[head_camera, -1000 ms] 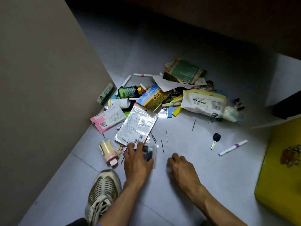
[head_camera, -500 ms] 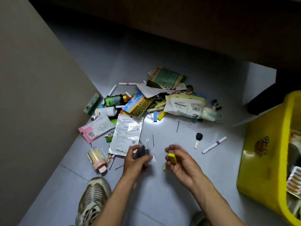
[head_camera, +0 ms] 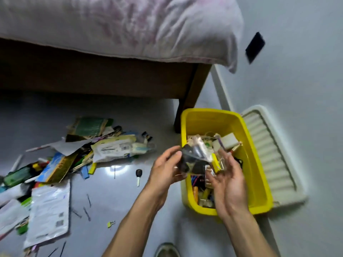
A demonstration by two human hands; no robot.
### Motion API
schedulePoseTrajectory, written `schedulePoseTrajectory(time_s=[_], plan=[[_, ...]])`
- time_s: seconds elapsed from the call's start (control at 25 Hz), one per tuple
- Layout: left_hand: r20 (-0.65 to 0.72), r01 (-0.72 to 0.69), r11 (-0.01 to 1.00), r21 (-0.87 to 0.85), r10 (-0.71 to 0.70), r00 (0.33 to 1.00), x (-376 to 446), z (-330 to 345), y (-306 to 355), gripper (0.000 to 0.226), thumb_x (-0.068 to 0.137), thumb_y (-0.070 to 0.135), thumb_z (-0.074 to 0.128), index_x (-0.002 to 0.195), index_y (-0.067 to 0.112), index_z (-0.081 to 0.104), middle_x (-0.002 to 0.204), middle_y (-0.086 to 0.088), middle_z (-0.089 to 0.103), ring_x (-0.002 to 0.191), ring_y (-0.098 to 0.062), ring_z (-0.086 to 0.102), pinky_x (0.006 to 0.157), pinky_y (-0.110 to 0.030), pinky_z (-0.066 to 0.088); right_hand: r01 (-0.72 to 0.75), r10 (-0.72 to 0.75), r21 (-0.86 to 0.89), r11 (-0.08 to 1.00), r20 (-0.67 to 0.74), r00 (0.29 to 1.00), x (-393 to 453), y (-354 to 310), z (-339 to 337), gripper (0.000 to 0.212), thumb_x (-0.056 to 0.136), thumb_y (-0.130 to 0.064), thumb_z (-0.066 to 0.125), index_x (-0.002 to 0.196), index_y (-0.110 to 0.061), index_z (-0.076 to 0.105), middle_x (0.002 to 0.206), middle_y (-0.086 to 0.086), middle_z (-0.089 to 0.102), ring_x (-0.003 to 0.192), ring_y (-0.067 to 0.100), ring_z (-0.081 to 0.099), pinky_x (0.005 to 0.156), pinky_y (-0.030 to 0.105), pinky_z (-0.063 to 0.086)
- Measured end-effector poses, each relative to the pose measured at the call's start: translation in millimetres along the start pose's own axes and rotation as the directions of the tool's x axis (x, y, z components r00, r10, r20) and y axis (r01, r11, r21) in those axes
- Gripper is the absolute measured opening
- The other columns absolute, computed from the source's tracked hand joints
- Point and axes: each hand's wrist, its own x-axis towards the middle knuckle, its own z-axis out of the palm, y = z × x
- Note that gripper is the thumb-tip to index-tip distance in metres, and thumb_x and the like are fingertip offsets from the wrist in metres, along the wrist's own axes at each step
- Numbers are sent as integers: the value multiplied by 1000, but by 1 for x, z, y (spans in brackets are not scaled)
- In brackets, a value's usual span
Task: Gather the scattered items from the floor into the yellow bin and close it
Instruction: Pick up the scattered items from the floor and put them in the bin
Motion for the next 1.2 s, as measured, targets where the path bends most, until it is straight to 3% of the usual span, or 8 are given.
schedulePoseTrajectory(time_s=[0.08, 0.2, 0.32, 0.56, 0.76, 0.92, 1.04, 1.2], plan=[[-21, -39, 997, 64, 41, 999, 2, 25, 1, 24, 98, 32, 54, 121, 31, 62, 106, 12, 71, 97, -12, 69, 73, -22, 55, 88, -87, -72, 993, 27, 996, 1, -18, -10, 40, 103, -31, 33, 134, -22, 57, 131, -9, 63, 127, 11, 54, 106, 37, 40], [-113, -110, 983, 147, 128, 985, 2, 24, -5, 25, 97, 38, 54, 121, 40, 60, 110, 24, 62, 104, 4, 58, 86, -25, 49, 206, -184, -159, 966, 142, 973, -1, -18, -7, 39, 105, -27, 31, 133, -23, 58, 129, -13, 64, 123, 3, 55, 99, 24, 48], [-234, -88, 981, 175, 128, 964, -2, -8, -20, 30, 98, 33, 54, 127, 38, 59, 119, 18, 59, 114, -5, 55, 101, -34, 47, 274, -203, -302, 913, 246, 948, -2, 5, 1, 38, 105, -23, 31, 131, -26, 60, 131, -15, 62, 124, -2, 52, 101, 20, 44], [-543, 51, 981, 187, 59, 838, -8, -105, -74, 22, 95, 20, 57, 107, 37, 64, 113, 12, 65, 106, -10, 60, 95, -36, 51, 223, 23, -611, 760, 369, 929, -7, 111, 37, 21, 93, -10, 60, 98, -26, 74, 96, -11, 73, 94, 15, 68, 80, 35, 57], [-775, 328, 923, 199, -57, 629, -11, -207, -126, 22, 89, 15, 55, 101, 31, 64, 103, 3, 67, 89, -17, 63, 84, -34, 54, 205, 281, -886, 415, 339, 898, 18, 204, 54, 15, 87, -12, 64, 92, -25, 70, 91, -7, 70, 82, 17, 66, 77, 35, 55], [-888, 488, 835, 254, 1, 460, -15, -270, -148, 13, 85, 22, 60, 97, 24, 61, 91, 4, 66, 82, -19, 59, 76, -28, 46, 380, 392, -901, 209, 433, 812, 22, 261, 76, 18, 83, -14, 60, 90, -28, 69, 79, -13, 67, 77, 14, 63, 71, 27, 50], [-865, 497, 776, 389, 123, 486, -16, -290, -154, 16, 86, 31, 64, 98, 23, 59, 90, 5, 62, 83, -18, 59, 71, -27, 41, 556, 461, -821, 129, 546, 700, 11, 293, 88, 15, 86, -19, 58, 93, -27, 68, 78, -14, 64, 73, 9, 59, 64, 24, 43], [-831, 465, 719, 517, 291, 473, -34, -298, -162, 7, 86, 21, 61, 93, 20, 62, 90, 1, 62, 85, -22, 57, 69, -30, 42, 721, 487, -691, 50, 647, 587, -5, 315, 95, 14, 88, -23, 54, 94, -25, 66, 84, -11, 67, 76, 13, 60, 64, 25, 42]])
